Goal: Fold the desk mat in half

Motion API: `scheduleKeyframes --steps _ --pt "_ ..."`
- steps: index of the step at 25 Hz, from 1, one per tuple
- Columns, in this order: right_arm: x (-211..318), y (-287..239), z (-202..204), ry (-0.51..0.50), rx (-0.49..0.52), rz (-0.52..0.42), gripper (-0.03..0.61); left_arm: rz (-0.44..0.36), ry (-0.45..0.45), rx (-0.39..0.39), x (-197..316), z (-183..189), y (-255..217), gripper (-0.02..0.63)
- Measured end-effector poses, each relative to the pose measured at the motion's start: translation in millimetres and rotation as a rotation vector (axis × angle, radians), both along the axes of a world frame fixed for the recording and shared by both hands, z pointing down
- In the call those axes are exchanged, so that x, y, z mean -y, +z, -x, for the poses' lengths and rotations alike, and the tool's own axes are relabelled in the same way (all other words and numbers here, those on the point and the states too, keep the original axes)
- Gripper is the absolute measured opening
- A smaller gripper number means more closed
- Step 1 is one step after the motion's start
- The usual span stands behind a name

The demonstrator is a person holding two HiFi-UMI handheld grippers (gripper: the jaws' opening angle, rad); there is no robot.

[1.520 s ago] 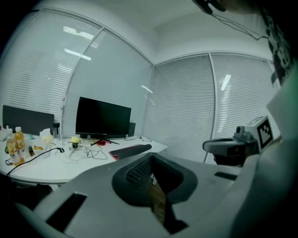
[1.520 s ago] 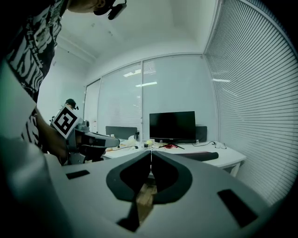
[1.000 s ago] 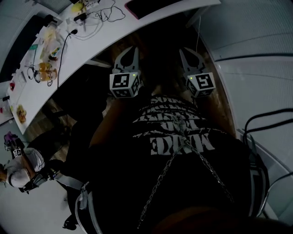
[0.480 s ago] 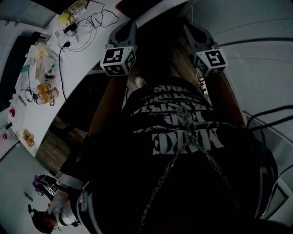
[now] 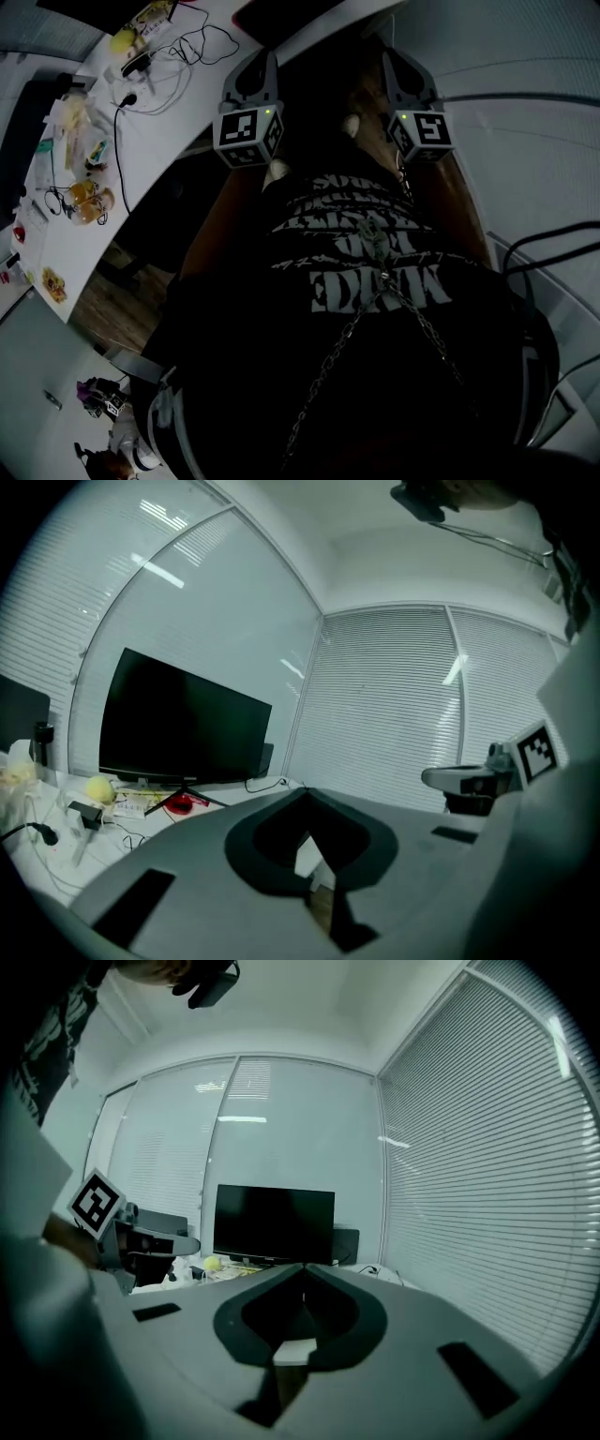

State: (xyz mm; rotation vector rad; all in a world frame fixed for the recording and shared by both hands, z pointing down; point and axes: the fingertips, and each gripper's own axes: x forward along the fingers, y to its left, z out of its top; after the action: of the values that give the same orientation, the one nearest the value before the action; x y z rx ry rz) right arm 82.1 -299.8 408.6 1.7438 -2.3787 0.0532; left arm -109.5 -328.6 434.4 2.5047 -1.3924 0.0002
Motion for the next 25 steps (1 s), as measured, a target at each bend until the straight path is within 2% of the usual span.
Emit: scheduleKeyframes --steps 6,12,19,25 --pt "57 12 -19 -0.093 0.015 0.027 0.0 0.064 -0.067 0.012 39 -11 21 0.005" --pt "112 19 -39 -0.205 0.029 0.018 -0.002 0.052 -0.145 0.028 75 -47 23 0.005" --pt "140 30 -71 -0.29 0.05 0.05 0.0 0.056 -0.191 0.044 103 -97 26 0.005" --pt "145 31 -92 -0.394 0.085 0.052 0.0 0.057 -0.192 0.094 113 -145 23 0.005"
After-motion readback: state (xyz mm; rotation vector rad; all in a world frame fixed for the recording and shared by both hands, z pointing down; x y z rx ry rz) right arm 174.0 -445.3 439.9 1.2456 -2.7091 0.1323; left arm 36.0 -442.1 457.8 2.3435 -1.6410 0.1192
